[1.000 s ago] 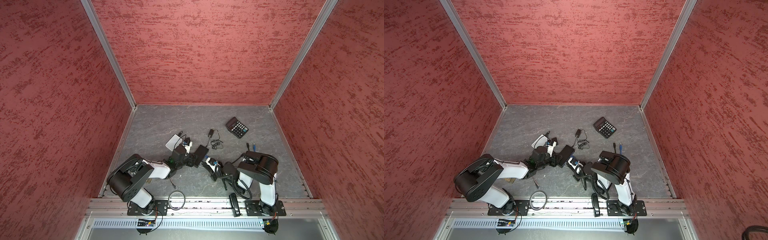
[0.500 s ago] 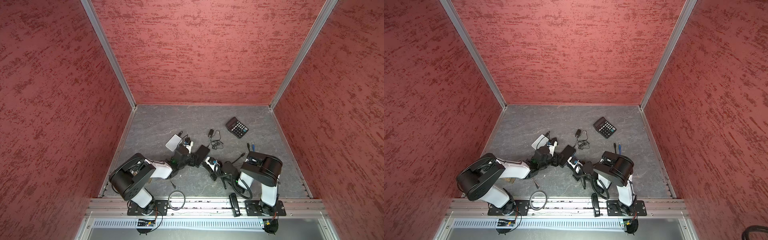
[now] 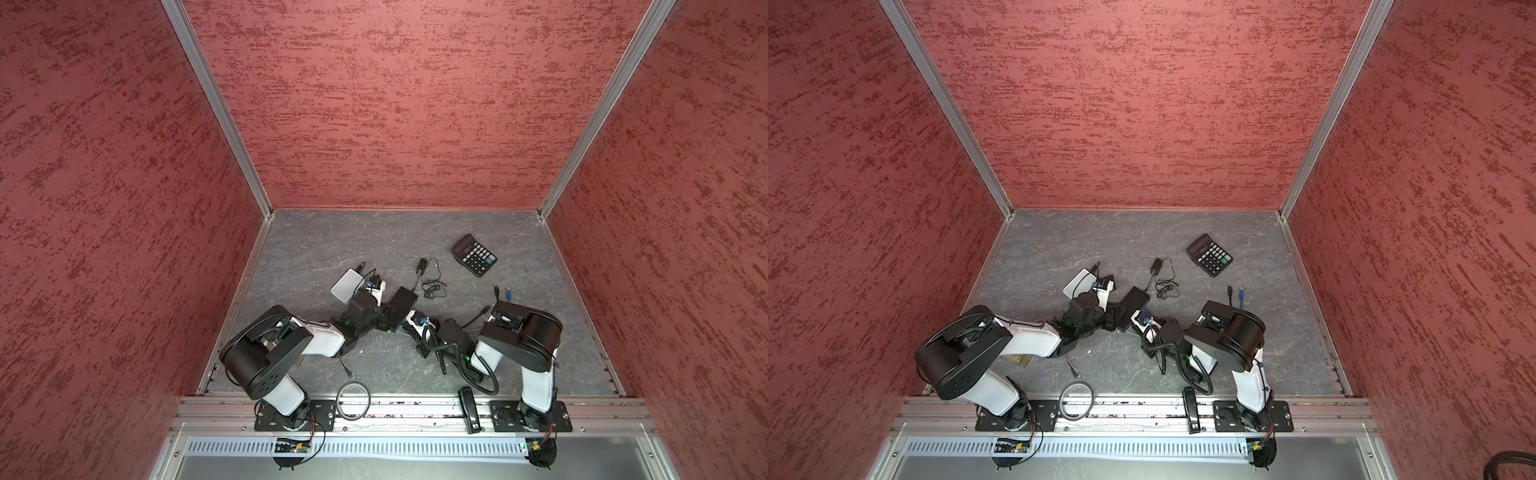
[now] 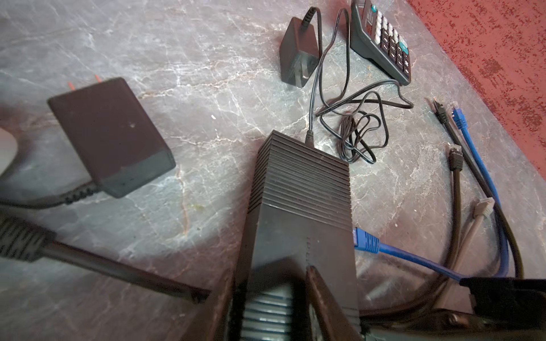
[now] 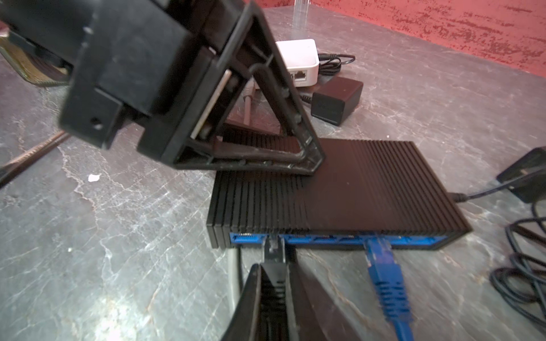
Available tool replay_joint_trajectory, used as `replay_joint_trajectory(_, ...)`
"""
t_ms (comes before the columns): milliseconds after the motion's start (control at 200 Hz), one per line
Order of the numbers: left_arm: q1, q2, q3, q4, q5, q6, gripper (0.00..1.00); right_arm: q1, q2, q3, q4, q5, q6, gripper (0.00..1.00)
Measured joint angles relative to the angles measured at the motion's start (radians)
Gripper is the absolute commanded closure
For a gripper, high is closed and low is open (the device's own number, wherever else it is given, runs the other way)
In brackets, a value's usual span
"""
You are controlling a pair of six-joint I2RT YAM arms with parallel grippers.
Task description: Insert the plug into the switch port
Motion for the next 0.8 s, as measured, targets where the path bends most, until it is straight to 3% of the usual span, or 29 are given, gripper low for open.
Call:
replay_joint_trajectory(406,0.042,0.059,0.019,0.068,0.048,0.033,0.6,-0.011,-0.026,0.034,-0.085,0.023,-0.025,0.97)
replay_joint_trajectory(556,0.079,0.04,0.036,0.012,0.116,0.016,0.54,-0.01,-0.052,0.048,-0.145,0.038,-0.016,0.97)
replay_joint_trajectory(671,0.1,0.005,0.06,-0.076,0.173,0.018,0.4,-0.009,-0.07,0.05,-0.177,0.054,0.007,0.97)
replay_joint_trajectory(706,0.106,-0.005,0.072,-0.104,0.193,0.023,0.24,-0.009,-0.075,0.05,-0.185,0.062,0.013,0.97)
replay_joint_trajectory(726,0.11,-0.01,0.08,-0.121,0.206,0.019,0.04,-0.009,-0.077,0.05,-0.19,0.069,0.017,0.97)
replay_joint_trajectory(736,0.113,-0.013,0.085,-0.13,0.211,0.029,0.01,-0.01,-0.079,0.05,-0.191,0.073,0.018,0.97)
replay_joint_trajectory(801,0.127,-0.025,0.115,-0.177,0.24,0.036,0.0,-0.011,-0.086,0.05,-0.204,0.094,0.029,0.97)
